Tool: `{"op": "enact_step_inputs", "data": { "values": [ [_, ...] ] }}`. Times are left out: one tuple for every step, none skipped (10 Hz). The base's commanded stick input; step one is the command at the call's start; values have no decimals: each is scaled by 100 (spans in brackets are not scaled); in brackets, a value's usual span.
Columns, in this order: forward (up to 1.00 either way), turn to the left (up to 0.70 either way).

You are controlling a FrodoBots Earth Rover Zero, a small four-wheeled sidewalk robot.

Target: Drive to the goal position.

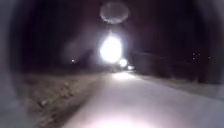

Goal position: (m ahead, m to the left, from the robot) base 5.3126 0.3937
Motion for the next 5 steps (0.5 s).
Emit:
{"op": "enact_step_inputs", "data": {
  "values": [
    [100, 0],
    [100, 0],
    [100, 0],
    [100, 0],
    [100, 0]
  ]
}}
